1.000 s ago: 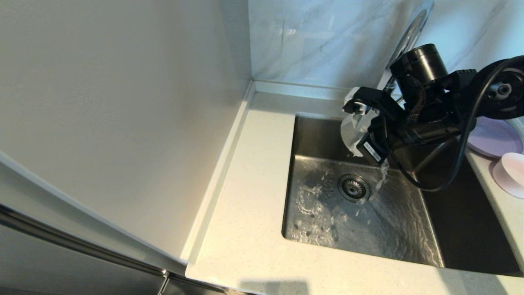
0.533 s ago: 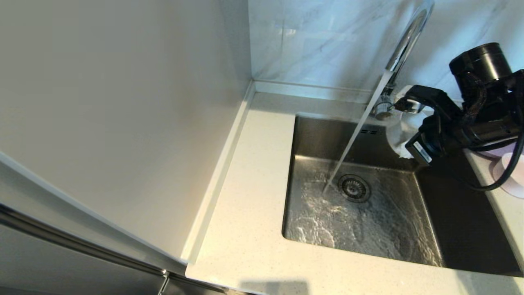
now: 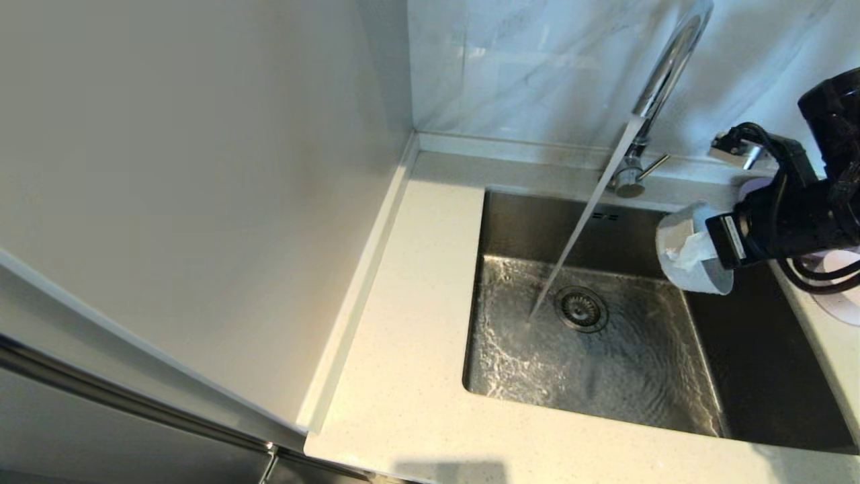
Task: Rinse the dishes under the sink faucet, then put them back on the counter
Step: Rinse the bowl
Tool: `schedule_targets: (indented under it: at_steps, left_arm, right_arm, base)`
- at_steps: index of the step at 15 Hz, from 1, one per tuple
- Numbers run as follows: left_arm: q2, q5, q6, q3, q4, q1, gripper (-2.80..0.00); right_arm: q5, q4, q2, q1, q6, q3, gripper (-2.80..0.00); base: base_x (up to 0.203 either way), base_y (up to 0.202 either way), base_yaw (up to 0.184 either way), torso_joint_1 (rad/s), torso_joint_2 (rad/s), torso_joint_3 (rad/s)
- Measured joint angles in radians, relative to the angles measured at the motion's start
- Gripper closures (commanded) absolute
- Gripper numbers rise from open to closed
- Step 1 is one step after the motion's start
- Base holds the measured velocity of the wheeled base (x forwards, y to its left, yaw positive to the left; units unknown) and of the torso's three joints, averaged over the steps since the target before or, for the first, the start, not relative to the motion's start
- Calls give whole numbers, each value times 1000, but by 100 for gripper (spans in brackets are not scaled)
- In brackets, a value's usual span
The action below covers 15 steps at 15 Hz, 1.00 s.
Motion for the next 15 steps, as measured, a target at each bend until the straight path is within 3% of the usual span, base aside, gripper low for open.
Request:
schedule_targets:
  at_steps: [3, 8, 11, 13, 15]
  left_arm:
    - [0, 0, 0, 0, 0, 0, 0]
    - [0, -1, 0, 0, 0, 0, 0]
    - [0, 0, 0, 0, 1, 0, 0]
    - [0, 0, 0, 0, 0, 0, 0]
    - [0, 0, 0, 0, 0, 0, 0]
  right_arm:
    - [160, 212, -4, -9, 114, -55, 0]
    - [630, 408, 7, -145, 281, -171, 0]
    - [874, 455, 50, -173, 484, -307, 0]
    - [940, 455, 79, -165, 632, -327, 0]
    - [941, 427, 99, -162, 660, -309, 0]
  base:
    - [0, 0, 0, 0, 0, 0]
    - [0, 0, 0, 0, 0, 0]
    - [0, 0, 0, 0, 0, 0]
    - [0, 0, 0, 0, 0, 0]
    - [0, 0, 0, 0, 0, 0]
